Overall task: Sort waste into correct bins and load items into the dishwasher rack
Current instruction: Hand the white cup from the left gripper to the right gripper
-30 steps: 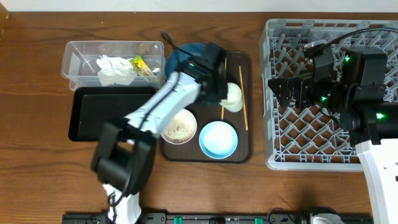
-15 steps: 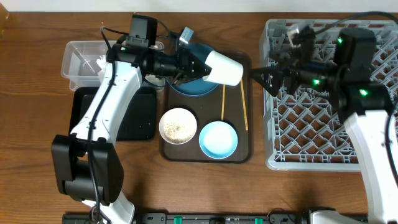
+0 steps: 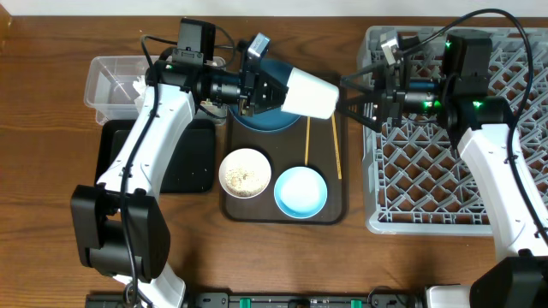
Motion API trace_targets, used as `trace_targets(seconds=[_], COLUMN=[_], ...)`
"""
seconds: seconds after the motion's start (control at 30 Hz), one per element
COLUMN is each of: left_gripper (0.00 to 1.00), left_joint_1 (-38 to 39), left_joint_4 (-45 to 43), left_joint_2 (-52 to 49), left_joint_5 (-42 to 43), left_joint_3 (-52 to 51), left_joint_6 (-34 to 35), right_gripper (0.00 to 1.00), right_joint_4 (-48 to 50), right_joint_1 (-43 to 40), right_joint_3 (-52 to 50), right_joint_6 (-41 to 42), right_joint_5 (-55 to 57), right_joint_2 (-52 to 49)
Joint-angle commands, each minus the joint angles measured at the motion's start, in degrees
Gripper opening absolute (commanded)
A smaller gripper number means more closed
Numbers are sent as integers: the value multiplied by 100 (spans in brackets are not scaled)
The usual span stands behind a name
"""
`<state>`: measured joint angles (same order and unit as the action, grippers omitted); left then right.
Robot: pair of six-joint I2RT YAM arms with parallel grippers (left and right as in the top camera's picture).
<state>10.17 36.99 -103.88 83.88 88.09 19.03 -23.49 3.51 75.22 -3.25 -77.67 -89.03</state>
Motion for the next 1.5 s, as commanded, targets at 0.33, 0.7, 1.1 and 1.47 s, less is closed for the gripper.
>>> trace_targets(seconds=[0.33, 0.7, 1.1, 1.47], left_gripper=[6, 6, 6, 5], left_joint_1=[-31, -31, -31, -31], left_joint_4=[-31, -72, -776, -2081], left_joint_2=[26, 26, 26, 26], left_joint_5=[146, 254, 619, 612], left_joint_3=[63, 63, 63, 63], left_joint_6=[-96, -101, 496, 1434], right_gripper=[84, 70, 79, 72], right_joint_4=[212, 317, 811, 1532], right_joint_1=[929, 992, 391, 310], right_joint_3=[85, 85, 85, 85], right_joint_6=[66, 66, 68, 599], right_joint_5=[737, 734, -236, -741], right_joint_2=[-24, -24, -83, -557])
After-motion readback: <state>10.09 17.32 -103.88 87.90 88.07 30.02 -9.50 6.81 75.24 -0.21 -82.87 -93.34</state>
